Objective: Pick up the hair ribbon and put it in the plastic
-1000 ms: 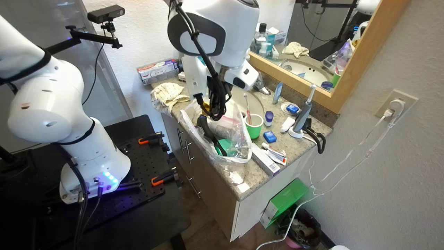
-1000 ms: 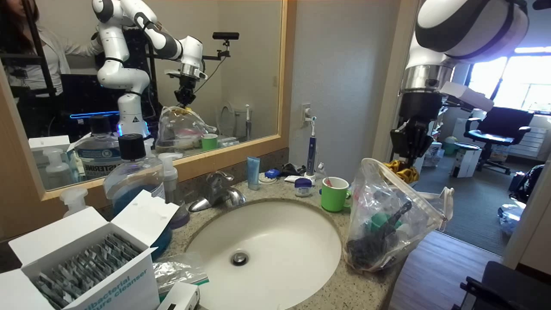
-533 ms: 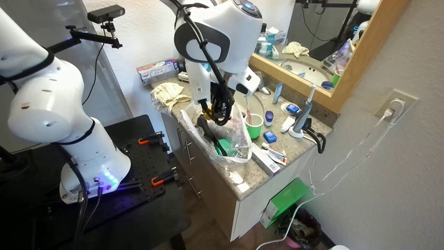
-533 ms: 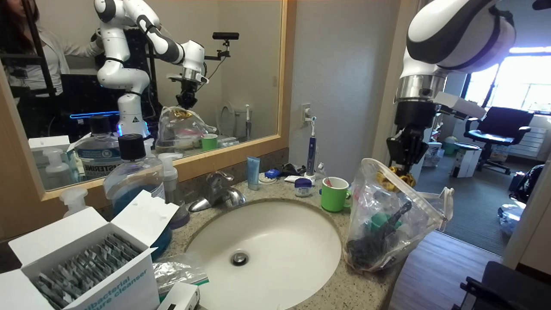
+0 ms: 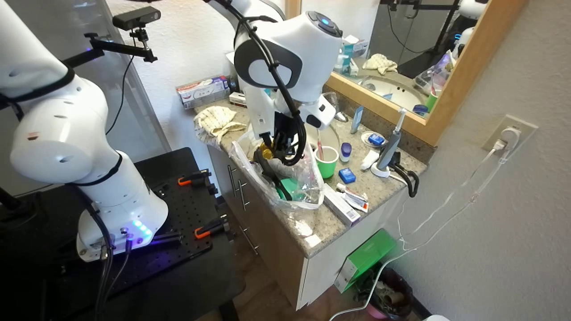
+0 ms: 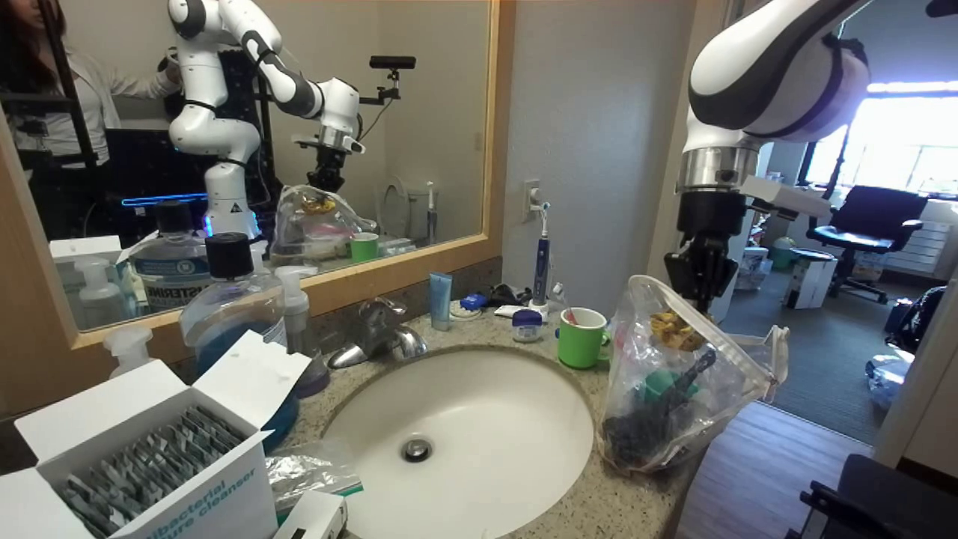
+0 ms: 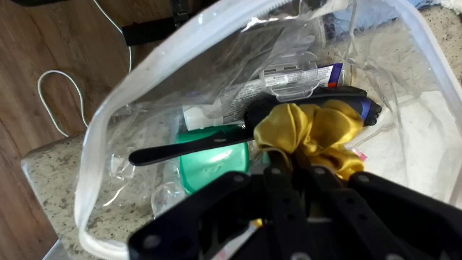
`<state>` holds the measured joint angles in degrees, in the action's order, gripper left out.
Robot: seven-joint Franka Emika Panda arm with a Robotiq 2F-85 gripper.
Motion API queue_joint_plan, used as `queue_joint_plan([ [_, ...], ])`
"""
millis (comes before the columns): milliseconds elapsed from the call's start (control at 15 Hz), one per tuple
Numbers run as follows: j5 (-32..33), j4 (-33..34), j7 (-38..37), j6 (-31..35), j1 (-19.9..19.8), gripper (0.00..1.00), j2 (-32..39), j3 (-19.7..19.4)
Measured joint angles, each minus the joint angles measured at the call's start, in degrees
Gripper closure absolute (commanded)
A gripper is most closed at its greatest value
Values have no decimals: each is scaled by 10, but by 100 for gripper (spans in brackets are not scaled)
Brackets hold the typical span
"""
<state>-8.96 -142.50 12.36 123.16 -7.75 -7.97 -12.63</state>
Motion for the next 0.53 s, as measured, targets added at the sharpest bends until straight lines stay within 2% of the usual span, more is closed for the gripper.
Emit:
queue_joint_plan([
  [400,0,4,0,2,0,13,-1,1],
  [533,0,4,0,2,0,1,-10,1],
])
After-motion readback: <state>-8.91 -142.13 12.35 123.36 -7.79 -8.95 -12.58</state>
